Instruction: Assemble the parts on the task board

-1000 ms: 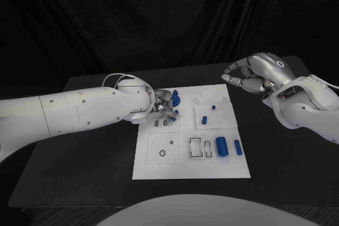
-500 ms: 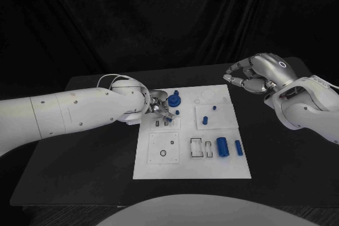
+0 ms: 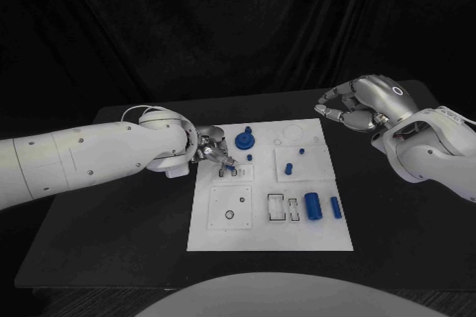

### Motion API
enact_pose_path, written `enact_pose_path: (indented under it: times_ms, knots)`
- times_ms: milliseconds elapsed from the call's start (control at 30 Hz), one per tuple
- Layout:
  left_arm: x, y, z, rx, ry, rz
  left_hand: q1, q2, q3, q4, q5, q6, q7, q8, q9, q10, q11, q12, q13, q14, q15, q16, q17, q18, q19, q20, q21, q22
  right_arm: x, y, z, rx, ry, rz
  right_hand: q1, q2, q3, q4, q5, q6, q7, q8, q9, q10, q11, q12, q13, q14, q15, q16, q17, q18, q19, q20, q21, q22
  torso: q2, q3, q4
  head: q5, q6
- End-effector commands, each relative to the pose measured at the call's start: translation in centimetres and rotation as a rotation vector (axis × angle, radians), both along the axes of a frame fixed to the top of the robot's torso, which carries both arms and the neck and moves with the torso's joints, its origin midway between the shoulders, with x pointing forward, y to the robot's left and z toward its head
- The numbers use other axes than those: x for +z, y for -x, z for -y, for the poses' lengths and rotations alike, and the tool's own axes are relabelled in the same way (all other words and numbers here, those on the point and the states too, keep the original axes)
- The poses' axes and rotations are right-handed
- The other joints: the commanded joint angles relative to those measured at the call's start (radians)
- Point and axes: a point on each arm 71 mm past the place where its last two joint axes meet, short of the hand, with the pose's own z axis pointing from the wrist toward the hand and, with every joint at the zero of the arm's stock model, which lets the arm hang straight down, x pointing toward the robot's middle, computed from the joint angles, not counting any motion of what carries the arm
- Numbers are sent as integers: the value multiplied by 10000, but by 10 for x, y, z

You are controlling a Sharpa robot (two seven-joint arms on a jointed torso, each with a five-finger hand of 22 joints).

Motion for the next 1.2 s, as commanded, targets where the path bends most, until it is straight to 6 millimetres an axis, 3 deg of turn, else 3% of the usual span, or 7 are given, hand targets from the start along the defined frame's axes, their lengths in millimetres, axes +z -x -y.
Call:
enact_pose_path:
  times_ms: [33,300,533,633,867,1200]
  knots:
    - [3,2,-1,356,680,-250,-144,36,186,-31,-26,-53,-40,-62,10,1056,21,28,2633,1039,16,27,2634,43,-38,-50,-72,1833,-1,-1,0,-141,-8,-152,151,-15,80,-13,94,-96,10,-60,11,902,30,-52,2236,393,41,-55,-32,27,327,60,-50,1966,4,8,5,-2,1]
    - [4,6,-8,591,839,-178,-269,84,430,-14,-13,-154,6,-155,12,1056,60,28,2633,1039,51,27,2634,63,-108,-22,-142,1792,-2,0,-3,-143,-10,-274,201,-2,118,-16,203,-88,17,-71,21,896,37,-57,2221,391,42,-69,-57,28,324,60,-61,1964,12,-1,6,64,1]
    - [5,6,-10,796,979,24,-273,119,571,-48,-13,-191,27,-186,24,1056,77,28,2633,1039,67,27,2634,61,-100,-6,-141,1802,-2,0,-5,-155,6,-355,192,19,126,4,217,-86,21,-74,23,890,42,-61,2205,387,44,-82,-84,32,318,61,-82,1958,12,-3,-6,200,1]
    - [5,5,-10,857,1009,82,-284,126,616,-55,-28,-212,39,-201,28,1056,87,28,2633,1039,75,27,2634,67,-120,0,-159,1790,-2,0,-6,-140,10,-370,192,19,126,4,217,-86,21,-74,23,890,42,-61,2205,387,44,-82,-84,32,318,61,-82,1958,9,-7,-12,208,1]
    - [2,3,-7,925,1016,127,-288,91,665,-91,-77,-240,49,-219,37,1056,100,28,2633,1039,86,27,2634,57,-89,10,-135,1815,-3,1,-6,-156,34,-446,155,55,134,56,220,-80,29,-80,28,898,46,-56,2226,394,49,-67,-53,25,328,64,-54,1967,15,-10,40,146,1]
    - [-2,3,-5,861,946,-17,-348,100,772,-106,-259,-260,75,-242,62,1056,124,28,2633,1039,108,27,2634,61,-98,32,-150,1815,-3,1,-6,-180,47,-514,146,60,135,70,219,-80,30,-83,29,897,48,-57,2224,394,51,-69,-57,28,323,65,-69,1962,4,13,-11,194,1]
